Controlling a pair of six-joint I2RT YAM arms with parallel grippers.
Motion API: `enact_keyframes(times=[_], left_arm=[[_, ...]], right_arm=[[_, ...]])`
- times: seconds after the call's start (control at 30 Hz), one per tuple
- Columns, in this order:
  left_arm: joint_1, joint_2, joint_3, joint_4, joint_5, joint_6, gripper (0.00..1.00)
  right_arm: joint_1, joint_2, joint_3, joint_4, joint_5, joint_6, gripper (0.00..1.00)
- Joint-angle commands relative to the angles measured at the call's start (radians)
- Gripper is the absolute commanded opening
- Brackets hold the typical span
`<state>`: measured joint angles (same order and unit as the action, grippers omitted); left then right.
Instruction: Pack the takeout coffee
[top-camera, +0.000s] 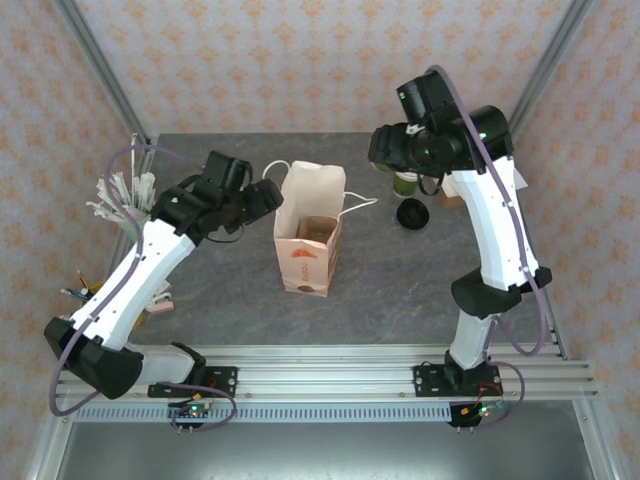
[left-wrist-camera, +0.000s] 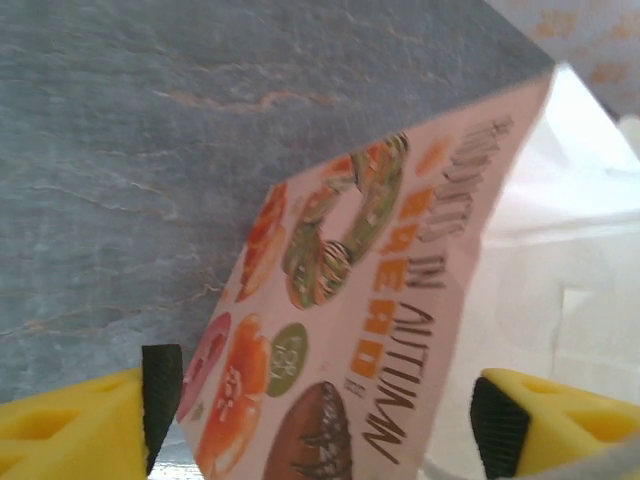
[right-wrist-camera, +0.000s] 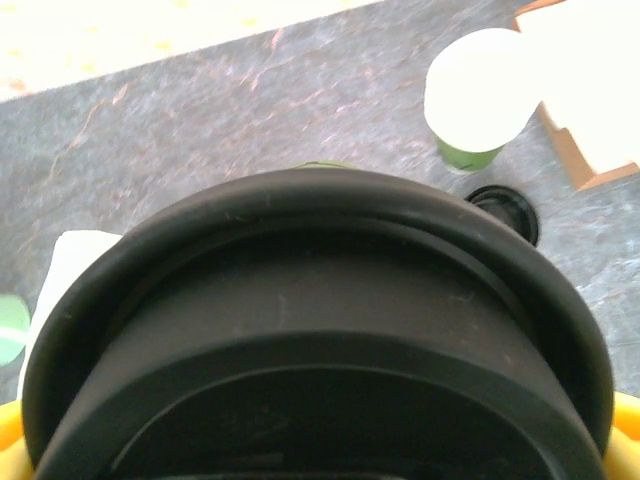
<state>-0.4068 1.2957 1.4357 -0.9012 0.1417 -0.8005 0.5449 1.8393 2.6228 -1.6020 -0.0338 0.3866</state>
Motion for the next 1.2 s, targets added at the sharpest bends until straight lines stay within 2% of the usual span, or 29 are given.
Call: enact_keyframes(times=[0.0,0.1,0.13,0.23,0.33,0.4,0.5,0.6,0.7,0.87,1.0,1.17], left_arm=[[0.047,-0.079,0.014,-0.029,0.023,0.210,0.89],[0.052,-0.091,0.005,0.036,0.179,0.375,0.87],[0.052,-0.084,0.003,0.046,0.218,0.391,0.85],[0.052,-0.042,0.005,0.041,0.263,0.385,0.78],[0.052,-0.005,-0.005,0.060,0.300,0.344,0.69],[0.050,0.006,-0.027,0.107,0.344,0.293,0.58],[0.041,0.011,-0.057,0.154,0.341,0.188,0.41],[0.020,-0.001,-0.096,0.210,0.303,0.021,0.16],[-0.024,-0.030,-0.162,0.317,0.245,-0.159,0.00],[-0.093,-0.039,-0.181,0.390,0.115,-0.280,0.00],[-0.125,-0.028,-0.170,0.378,0.084,-0.294,0.00],[-0.137,-0.053,-0.210,0.415,0.057,-0.334,0.00]], right_arm=[[0.065,0.011,0.023,-0.007,-0.035,0.051,0.56],[0.122,0.013,0.016,0.059,-0.044,0.096,0.57],[0.144,0.013,0.018,0.076,-0.036,0.109,0.57],[0.184,0.016,0.057,0.105,-0.003,0.137,0.57],[0.211,0.016,0.011,0.180,-0.086,0.176,0.57],[0.252,0.055,0.022,0.169,-0.073,0.188,0.57],[0.276,0.123,0.095,0.063,0.031,0.230,0.58],[0.283,0.135,0.072,0.019,0.113,0.290,0.58],[0.302,0.138,0.030,0.033,0.129,0.316,0.58],[0.319,0.201,0.037,0.063,0.068,0.345,0.58],[0.325,0.236,0.032,0.041,0.080,0.354,0.61],[0.331,0.223,-0.090,0.058,0.110,0.351,0.60]])
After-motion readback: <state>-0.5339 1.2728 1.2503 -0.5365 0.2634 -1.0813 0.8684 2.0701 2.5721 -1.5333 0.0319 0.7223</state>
